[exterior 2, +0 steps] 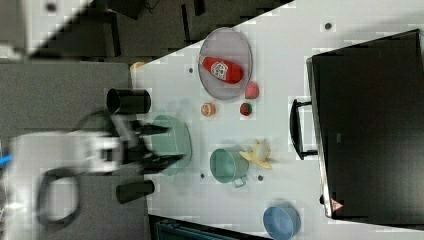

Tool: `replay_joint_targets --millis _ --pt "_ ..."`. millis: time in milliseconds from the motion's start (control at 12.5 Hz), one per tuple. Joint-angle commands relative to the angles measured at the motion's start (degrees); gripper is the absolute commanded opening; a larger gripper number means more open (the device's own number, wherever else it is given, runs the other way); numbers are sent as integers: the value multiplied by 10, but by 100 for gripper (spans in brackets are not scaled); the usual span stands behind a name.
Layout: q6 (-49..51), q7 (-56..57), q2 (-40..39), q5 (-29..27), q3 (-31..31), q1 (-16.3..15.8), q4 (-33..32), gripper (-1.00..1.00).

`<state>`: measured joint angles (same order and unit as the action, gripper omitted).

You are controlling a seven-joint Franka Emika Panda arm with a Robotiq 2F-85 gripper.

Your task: Pick banana from oven and place on table.

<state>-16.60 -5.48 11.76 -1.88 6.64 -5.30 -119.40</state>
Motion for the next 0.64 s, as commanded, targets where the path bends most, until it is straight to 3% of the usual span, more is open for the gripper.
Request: replay_joint_targets --millis 80,320,640 --pt "101 -26 49 13 11 6 90 100" --pt "163 -26 60 27 5 6 125 100" --pt "162 -26 49 35 8 7 122 100"
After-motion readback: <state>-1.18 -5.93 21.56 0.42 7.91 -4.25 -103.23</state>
